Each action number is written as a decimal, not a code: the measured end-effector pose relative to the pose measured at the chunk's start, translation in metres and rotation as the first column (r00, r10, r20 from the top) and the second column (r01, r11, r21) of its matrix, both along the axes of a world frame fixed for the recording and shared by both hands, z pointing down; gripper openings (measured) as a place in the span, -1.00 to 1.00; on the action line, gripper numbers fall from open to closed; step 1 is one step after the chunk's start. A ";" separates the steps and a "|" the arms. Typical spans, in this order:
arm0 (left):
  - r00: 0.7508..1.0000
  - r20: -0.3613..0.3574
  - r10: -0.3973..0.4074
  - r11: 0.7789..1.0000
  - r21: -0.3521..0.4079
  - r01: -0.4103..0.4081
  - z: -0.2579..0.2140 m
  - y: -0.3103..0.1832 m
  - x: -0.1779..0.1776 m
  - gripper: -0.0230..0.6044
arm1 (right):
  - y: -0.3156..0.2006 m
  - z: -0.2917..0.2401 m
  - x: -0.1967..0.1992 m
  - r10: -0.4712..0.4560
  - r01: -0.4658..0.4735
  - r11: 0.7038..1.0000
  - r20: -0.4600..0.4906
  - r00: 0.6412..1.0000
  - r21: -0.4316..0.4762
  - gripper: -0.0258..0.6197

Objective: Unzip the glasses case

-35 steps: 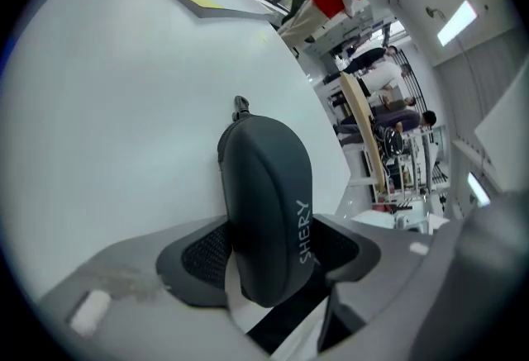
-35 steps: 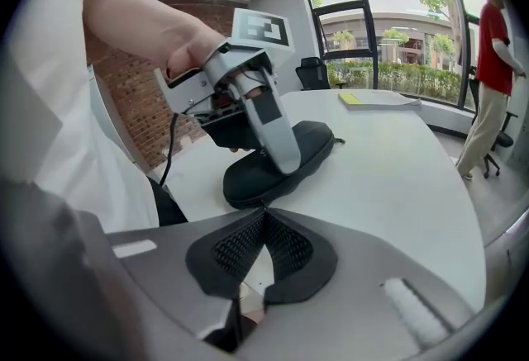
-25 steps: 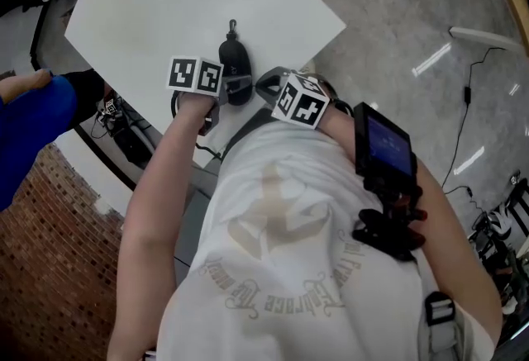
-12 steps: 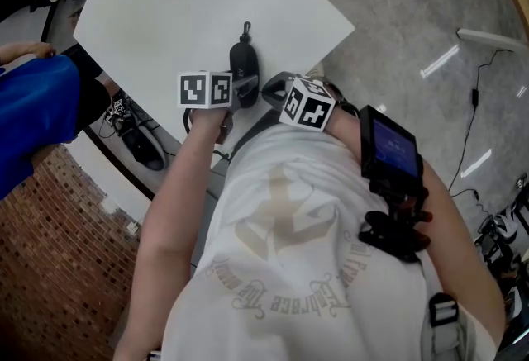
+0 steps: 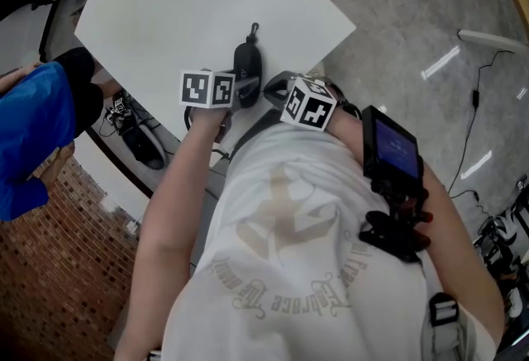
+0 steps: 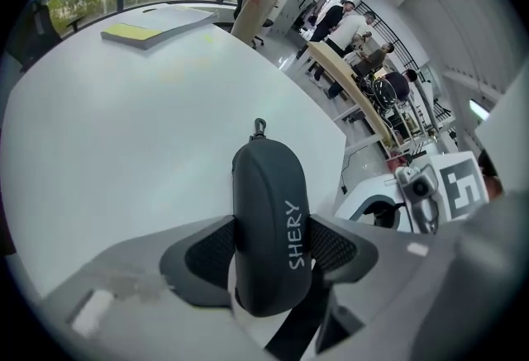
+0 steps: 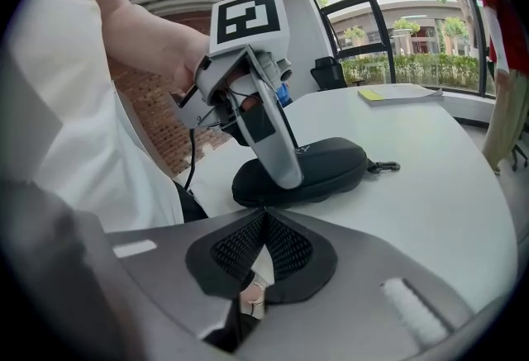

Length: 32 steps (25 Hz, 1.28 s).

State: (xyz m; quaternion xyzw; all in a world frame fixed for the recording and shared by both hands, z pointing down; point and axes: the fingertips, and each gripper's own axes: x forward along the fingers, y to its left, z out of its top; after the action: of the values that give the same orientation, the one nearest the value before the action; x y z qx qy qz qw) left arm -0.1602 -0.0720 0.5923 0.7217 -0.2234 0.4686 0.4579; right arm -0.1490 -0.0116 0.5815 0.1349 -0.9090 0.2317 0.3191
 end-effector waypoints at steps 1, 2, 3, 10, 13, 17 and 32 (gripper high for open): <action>1.000 0.002 0.010 1.000 -0.003 -0.010 0.000 0.000 0.000 0.00 | -0.001 0.000 0.000 0.002 -0.002 1.000 -0.001 1.000 0.001 -0.91; 1.000 0.006 0.022 1.000 -0.005 -0.022 0.000 0.001 0.000 0.00 | -0.001 0.000 0.001 0.005 -0.005 1.000 -0.001 1.000 0.002 -0.91; 0.999 0.010 0.037 0.999 -0.006 -0.037 0.000 0.002 0.001 0.00 | -0.002 0.000 0.002 0.009 -0.009 1.000 -0.002 1.000 0.001 -0.90; 0.991 0.043 0.129 0.992 -0.005 -0.129 -0.001 0.006 0.000 -0.01 | -0.006 0.000 0.002 0.015 -0.015 1.000 -0.005 1.000 0.003 -0.91; 0.988 0.044 0.150 0.989 -0.014 -0.149 0.001 0.009 -0.001 -0.01 | -0.005 0.001 0.002 0.018 -0.018 1.000 -0.010 1.000 0.004 -0.90; 0.980 0.056 0.191 0.982 -0.015 -0.190 0.001 0.012 -0.003 -0.01 | -0.010 0.003 0.007 0.054 -0.054 0.998 0.000 0.999 -0.012 -0.90; 0.902 0.105 0.419 0.906 0.013 -0.423 0.002 0.024 -0.007 -0.01 | -0.032 0.007 0.031 0.161 -0.161 0.987 -0.002 0.987 -0.022 -0.90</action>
State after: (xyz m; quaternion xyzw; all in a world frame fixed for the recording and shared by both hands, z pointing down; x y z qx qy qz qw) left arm -0.1674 -0.0477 0.5940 0.7365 -0.0931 0.5879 0.3213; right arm -0.1184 -0.0433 0.5881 0.2046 -0.8925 0.2666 0.3007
